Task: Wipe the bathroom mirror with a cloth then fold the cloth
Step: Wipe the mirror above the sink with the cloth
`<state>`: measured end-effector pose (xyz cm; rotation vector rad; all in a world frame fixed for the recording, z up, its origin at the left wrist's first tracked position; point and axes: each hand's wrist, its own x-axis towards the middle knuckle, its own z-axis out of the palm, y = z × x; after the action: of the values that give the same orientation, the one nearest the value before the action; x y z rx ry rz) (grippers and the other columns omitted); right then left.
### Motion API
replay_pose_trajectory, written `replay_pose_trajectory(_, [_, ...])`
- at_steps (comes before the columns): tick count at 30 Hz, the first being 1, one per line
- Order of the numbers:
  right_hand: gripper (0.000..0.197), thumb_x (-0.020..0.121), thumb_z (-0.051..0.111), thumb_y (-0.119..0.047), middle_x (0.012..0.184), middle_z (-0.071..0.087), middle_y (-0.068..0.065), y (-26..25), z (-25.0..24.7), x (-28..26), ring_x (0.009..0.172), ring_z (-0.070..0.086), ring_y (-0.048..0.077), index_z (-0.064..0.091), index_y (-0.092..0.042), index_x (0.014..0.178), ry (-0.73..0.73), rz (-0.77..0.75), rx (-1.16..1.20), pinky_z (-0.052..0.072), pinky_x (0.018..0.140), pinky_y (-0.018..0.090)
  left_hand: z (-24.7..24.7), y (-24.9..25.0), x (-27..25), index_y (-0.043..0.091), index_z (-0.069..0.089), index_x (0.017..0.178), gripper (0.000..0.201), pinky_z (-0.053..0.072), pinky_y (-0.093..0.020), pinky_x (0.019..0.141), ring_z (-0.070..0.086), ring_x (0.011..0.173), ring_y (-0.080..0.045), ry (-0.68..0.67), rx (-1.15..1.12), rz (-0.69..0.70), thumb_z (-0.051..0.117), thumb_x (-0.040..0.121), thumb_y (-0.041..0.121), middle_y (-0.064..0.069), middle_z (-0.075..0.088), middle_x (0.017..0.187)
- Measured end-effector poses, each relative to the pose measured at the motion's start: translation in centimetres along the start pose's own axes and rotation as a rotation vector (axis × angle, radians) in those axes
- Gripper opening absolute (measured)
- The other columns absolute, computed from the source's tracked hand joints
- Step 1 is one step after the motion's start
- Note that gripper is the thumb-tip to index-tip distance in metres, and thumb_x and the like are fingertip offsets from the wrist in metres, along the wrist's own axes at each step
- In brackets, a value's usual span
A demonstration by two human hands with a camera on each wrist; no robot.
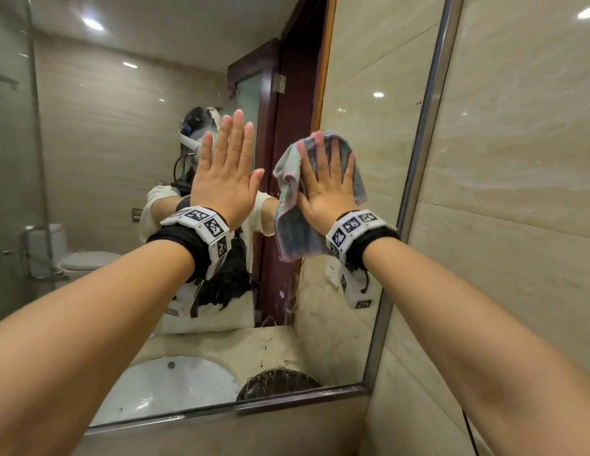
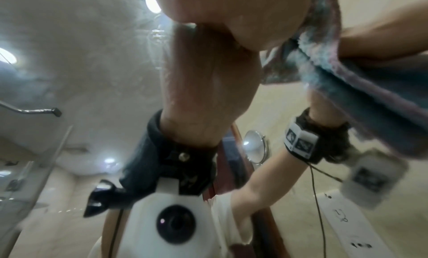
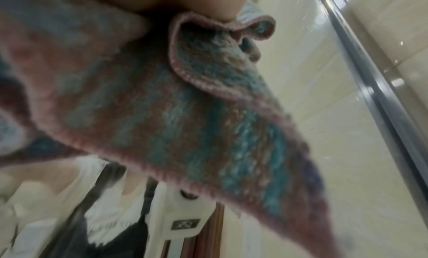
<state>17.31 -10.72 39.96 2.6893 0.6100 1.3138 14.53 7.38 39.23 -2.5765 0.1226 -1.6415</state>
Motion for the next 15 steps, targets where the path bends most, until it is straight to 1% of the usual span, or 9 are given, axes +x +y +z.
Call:
replay_pose_trajectory(2, [0.07, 0.091, 0.015, -0.055, 0.157, -0.015, 0.011, -0.3, 1.2, -1.1, 0.143, -0.016, 0.034, -0.018, -0.023, 0.144, -0.004, -0.027, 0.002, -0.015, 0.112, 0.055, 0.0, 0.0, 0.0, 0.006, -0.018, 0.145, 0.066, -0.008, -0.042, 0.116, -0.015, 0.143, -0.026, -0.001, -0.002, -0.002, 0.016, 0.098, 0.038, -0.012, -0.017, 0.155])
replay_pose_trajectory(5, [0.07, 0.094, 0.021, -0.054, 0.157, -0.016, 0.009, -0.4, 2.4, -2.2, 0.143, -0.019, 0.033, -0.022, -0.024, 0.14, -0.013, -0.037, -0.003, -0.025, 0.108, 0.049, 0.1, 0.0, 0.0, 0.006, -0.016, 0.146, 0.066, -0.008, -0.042, 0.117, -0.015, 0.143, -0.026, 0.002, -0.009, -0.005, 0.017, 0.099, 0.038, -0.012, -0.016, 0.155])
replay_pose_trajectory(6, [0.069, 0.094, 0.021, -0.054, 0.156, -0.017, 0.009, -0.4, 2.4, -2.4, 0.143, -0.019, 0.032, -0.022, -0.025, 0.14, -0.018, -0.036, -0.003, -0.027, 0.106, 0.047, 0.1, 0.0, 0.0, 0.006, -0.016, 0.146, 0.066, -0.008, -0.042, 0.117, -0.014, 0.143, -0.026, 0.002, -0.012, -0.007, 0.017, 0.099, 0.038, -0.012, -0.016, 0.155])
replay_pose_trajectory(10, [0.068, 0.09, 0.013, -0.056, 0.156, -0.018, 0.007, -0.5, 2.2, -2.4, 0.142, -0.02, 0.031, -0.023, -0.028, 0.139, -0.032, -0.018, 0.012, -0.028, 0.105, 0.046, 0.8, 0.2, -1.0, 0.006, -0.015, 0.146, 0.064, -0.005, -0.044, 0.117, -0.014, 0.143, -0.026, 0.029, -0.039, 0.004, 0.012, 0.098, 0.039, -0.013, -0.013, 0.156])
replay_pose_trajectory(13, [0.067, 0.087, 0.009, -0.058, 0.156, -0.02, 0.007, -0.6, 2.1, -2.4, 0.142, -0.021, 0.031, -0.025, -0.029, 0.138, -0.037, -0.023, 0.014, -0.029, 0.105, 0.046, 2.4, 0.5, -4.0, 0.009, -0.011, 0.147, 0.063, -0.003, -0.043, 0.117, -0.017, 0.141, -0.023, 0.041, -0.013, 0.05, 0.011, 0.097, 0.04, -0.012, -0.006, 0.156])
replay_pose_trajectory(15, [0.068, 0.087, 0.008, -0.059, 0.156, -0.021, 0.006, -0.6, 2.0, -2.4, 0.142, -0.023, 0.03, -0.026, -0.029, 0.138, -0.046, -0.019, 0.01, -0.03, 0.103, 0.046, 3.3, 0.7, -5.5, 0.01, -0.007, 0.148, 0.062, -0.002, -0.042, 0.116, -0.018, 0.141, -0.022, 0.035, 0.01, 0.05, 0.01, 0.096, 0.04, -0.011, -0.004, 0.156])
